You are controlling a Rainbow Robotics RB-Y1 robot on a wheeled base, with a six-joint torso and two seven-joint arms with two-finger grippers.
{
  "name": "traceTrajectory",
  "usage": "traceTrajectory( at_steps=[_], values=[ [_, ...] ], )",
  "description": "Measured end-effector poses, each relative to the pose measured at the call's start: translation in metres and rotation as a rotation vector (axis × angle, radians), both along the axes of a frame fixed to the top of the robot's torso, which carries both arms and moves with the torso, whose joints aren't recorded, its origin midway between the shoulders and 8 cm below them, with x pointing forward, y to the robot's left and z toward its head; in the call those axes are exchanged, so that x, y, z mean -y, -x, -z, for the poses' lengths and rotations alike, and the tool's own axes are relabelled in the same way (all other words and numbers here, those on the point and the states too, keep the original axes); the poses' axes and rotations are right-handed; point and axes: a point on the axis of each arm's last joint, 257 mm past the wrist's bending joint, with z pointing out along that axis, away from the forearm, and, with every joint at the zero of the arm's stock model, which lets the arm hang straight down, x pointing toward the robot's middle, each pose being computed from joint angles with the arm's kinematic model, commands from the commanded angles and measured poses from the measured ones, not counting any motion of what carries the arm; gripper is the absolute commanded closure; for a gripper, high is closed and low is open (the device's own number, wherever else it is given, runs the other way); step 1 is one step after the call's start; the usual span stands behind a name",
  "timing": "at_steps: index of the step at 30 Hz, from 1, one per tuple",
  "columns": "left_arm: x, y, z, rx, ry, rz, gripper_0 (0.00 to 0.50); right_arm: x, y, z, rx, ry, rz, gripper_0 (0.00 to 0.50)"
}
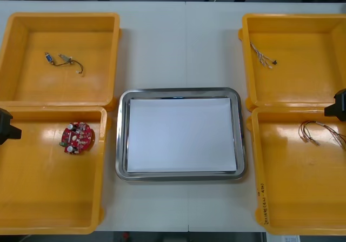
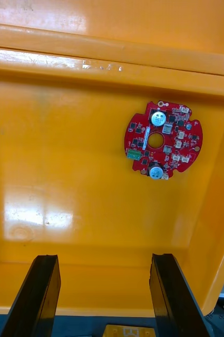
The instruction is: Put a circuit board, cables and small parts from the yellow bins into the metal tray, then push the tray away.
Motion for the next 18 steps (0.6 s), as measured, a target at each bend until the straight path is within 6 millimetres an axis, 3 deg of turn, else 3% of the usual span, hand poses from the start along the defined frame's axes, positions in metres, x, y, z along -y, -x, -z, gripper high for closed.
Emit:
traceTrajectory(
  at_steps=[18],
  values=[
    [0.0,0.0,0.0,0.0,0.0,0.0,0.0,0.0,0.0,0.0,0.0,0.0,0.0,0.0]
  ],
)
